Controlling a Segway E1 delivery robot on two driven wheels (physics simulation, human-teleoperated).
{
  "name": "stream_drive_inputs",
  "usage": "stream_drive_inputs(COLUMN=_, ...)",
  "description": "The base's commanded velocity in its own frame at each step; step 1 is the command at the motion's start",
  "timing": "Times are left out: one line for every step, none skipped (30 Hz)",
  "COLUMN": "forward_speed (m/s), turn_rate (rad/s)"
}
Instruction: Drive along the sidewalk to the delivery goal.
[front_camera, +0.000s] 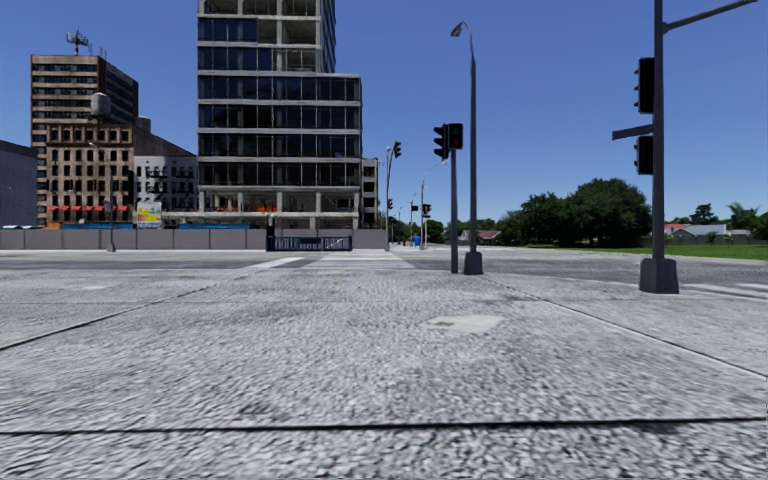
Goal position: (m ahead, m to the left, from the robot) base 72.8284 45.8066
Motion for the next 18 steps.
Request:
stream_drive_inputs(forward_speed=2.00, turn_rate=0.00)
stream_drive_inputs(forward_speed=2.00, turn_rate=0.00)
stream_drive_inputs(forward_speed=2.00, turn_rate=0.00)
stream_drive_inputs(forward_speed=2.00, turn_rate=0.00)
stream_drive_inputs(forward_speed=2.00, turn_rate=0.00)
stream_drive_inputs(forward_speed=2.00, turn_rate=0.05)
stream_drive_inputs(forward_speed=2.00, turn_rate=0.05)
stream_drive_inputs(forward_speed=2.00, turn_rate=0.08)
stream_drive_inputs(forward_speed=2.00, turn_rate=0.13)
stream_drive_inputs(forward_speed=2.00, turn_rate=0.16)
stream_drive_inputs(forward_speed=2.00, turn_rate=0.19)
stream_drive_inputs(forward_speed=2.00, turn_rate=0.19)
stream_drive_inputs(forward_speed=2.00, turn_rate=0.20)
stream_drive_inputs(forward_speed=2.00, turn_rate=0.21)
stream_drive_inputs(forward_speed=2.00, turn_rate=0.08)
stream_drive_inputs(forward_speed=2.00, turn_rate=0.08)
stream_drive_inputs(forward_speed=2.00, turn_rate=0.00)
stream_drive_inputs(forward_speed=2.00, turn_rate=0.00)
